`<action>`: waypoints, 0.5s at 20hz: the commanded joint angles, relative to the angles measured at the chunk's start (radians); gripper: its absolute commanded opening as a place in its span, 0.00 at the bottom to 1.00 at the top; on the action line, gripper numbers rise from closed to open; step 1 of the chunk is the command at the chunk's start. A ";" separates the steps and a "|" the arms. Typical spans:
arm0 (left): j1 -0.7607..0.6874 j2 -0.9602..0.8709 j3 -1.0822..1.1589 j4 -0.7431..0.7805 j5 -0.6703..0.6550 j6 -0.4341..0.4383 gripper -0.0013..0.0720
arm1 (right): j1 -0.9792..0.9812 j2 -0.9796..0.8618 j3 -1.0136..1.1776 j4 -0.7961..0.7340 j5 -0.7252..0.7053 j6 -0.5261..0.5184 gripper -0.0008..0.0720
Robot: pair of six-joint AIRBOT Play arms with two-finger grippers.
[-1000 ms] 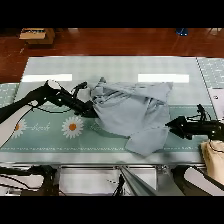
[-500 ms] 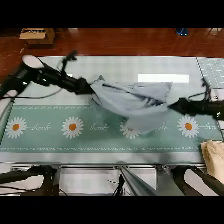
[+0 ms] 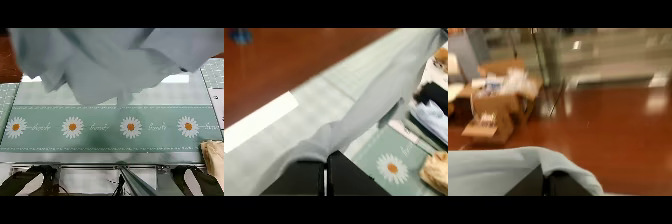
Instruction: Fold the shirts.
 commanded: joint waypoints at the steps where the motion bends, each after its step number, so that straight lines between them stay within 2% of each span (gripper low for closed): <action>1: 0.006 0.130 0.117 0.161 -0.014 -0.132 0.04 | 0.001 0.060 0.183 -0.159 0.010 0.146 0.05; 4: 0.006 0.206 0.117 0.274 -0.140 -0.237 0.04 | 0.001 0.068 0.283 -0.260 0.134 0.198 0.06; 7: 0.004 0.230 0.103 0.272 -0.272 -0.316 0.04 | 0.001 0.068 0.326 -0.310 0.228 0.220 0.05; 10: 0.004 0.229 0.013 0.245 -0.330 -0.339 0.04 | 0.001 0.024 0.326 -0.317 0.364 0.199 0.05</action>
